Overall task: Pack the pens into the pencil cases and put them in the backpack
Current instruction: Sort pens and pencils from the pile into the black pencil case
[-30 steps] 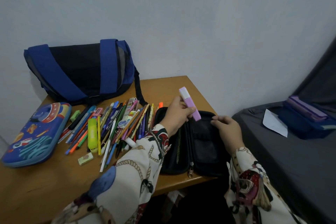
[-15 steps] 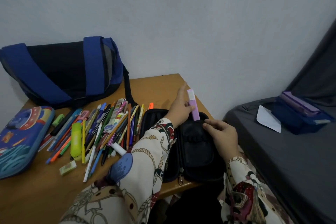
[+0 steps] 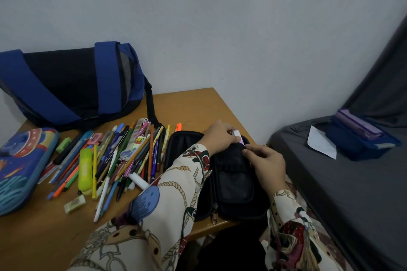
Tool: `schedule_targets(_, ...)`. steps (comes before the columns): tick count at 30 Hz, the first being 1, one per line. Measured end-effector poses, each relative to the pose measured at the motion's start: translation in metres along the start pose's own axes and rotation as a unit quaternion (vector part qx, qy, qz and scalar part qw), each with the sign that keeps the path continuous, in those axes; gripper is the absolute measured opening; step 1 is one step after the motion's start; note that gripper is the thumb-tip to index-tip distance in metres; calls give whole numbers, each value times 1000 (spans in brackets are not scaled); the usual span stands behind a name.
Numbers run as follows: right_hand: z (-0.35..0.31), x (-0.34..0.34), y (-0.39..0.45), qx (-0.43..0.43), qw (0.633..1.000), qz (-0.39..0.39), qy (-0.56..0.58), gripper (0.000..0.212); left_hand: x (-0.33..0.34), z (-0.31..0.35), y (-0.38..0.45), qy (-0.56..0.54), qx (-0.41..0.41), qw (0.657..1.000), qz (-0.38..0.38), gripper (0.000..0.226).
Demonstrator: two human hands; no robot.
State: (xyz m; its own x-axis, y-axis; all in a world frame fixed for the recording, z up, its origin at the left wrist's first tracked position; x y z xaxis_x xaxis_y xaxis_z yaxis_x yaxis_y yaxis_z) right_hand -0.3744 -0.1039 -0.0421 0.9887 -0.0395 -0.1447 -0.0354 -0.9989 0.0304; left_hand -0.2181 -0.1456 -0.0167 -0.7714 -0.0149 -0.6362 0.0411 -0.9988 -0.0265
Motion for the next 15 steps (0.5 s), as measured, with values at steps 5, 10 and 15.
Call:
schedule_targets(5, -1, -1, -1, -3, 1000, 8, -5, 10, 0, -2, 0, 40, 13, 999, -10, 32)
schedule_targets(10, -1, 0, 0, -3, 1000, 10, -8, 11, 2, -4, 3, 23, 16, 1000, -6, 28)
schedule_targets(15, -1, -1, 0, -3, 1000, 6, 22, 14, 6, -1, 3, -73, -16, 997, -14, 22)
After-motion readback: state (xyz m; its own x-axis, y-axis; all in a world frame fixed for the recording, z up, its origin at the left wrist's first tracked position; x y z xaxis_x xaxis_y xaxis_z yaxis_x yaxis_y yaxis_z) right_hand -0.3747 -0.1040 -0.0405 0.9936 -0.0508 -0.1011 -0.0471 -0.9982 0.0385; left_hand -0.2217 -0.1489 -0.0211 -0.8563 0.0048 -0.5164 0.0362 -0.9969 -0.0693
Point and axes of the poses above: each hand's wrist, its own y-axis towards the middle knuckle, its own x-axis out of the palm, z = x × y, the point moved 1 cm from there along y, towards the middle knuckle, and after that the axes turned 1 degree about x, right-handed, at the moved point
